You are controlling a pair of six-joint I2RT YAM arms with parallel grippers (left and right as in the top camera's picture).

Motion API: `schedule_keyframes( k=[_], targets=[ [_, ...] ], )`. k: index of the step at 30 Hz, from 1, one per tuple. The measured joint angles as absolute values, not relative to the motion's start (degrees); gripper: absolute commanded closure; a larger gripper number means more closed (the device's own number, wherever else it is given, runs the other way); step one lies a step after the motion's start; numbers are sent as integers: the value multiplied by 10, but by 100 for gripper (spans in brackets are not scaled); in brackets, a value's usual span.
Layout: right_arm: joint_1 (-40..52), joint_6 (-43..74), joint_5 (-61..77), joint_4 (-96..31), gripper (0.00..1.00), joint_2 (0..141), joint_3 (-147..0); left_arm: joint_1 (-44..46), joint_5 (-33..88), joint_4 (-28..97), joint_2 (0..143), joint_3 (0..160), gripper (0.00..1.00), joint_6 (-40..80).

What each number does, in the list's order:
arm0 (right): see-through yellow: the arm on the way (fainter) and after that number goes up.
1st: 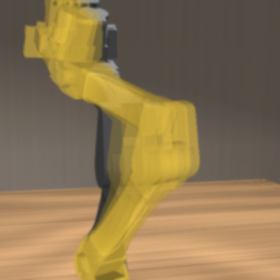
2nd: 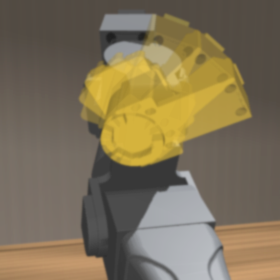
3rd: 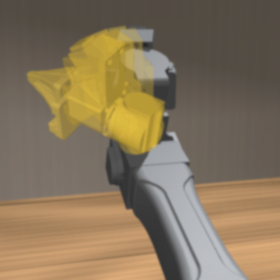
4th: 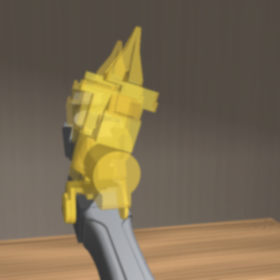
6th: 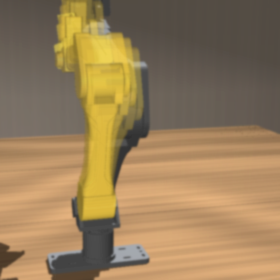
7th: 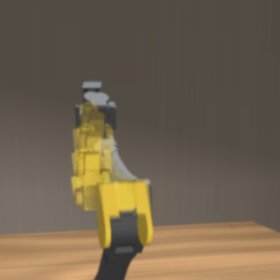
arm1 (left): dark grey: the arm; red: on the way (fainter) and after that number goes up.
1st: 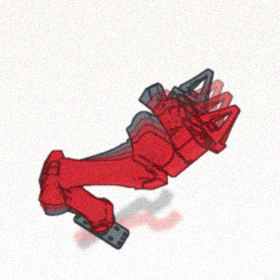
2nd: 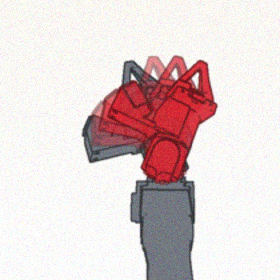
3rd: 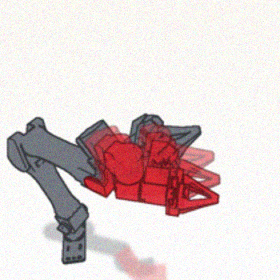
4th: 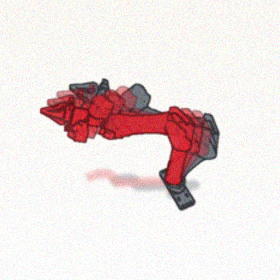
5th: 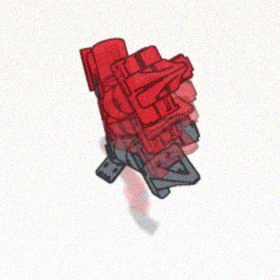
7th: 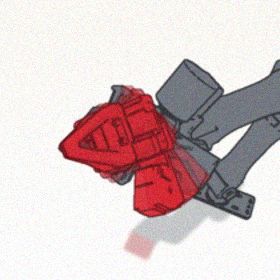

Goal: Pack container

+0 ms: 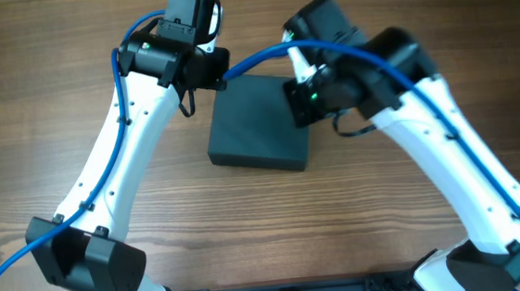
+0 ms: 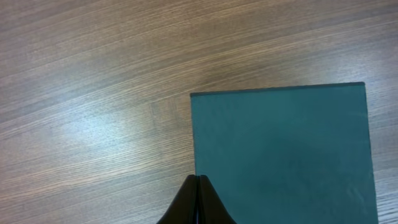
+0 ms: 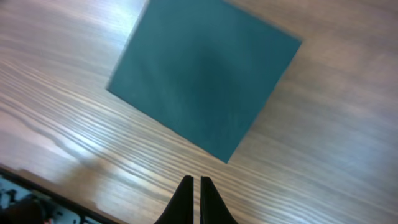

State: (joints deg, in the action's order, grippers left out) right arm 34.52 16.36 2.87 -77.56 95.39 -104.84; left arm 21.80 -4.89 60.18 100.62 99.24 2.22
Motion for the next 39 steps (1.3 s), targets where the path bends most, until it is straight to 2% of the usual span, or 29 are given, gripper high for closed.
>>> schedule_keyframes(
  k=[12,26,39],
  targets=[
    [364,187,41,-637,96,956,-846,218,-32,601,1082,992,96,22],
    [363,189,45,-503,96,956,-733,219,-1,586,1174,992,96,22],
    [363,189,44,-405,96,941,-640,222,8,582,1186,992,96,22]
  ],
)
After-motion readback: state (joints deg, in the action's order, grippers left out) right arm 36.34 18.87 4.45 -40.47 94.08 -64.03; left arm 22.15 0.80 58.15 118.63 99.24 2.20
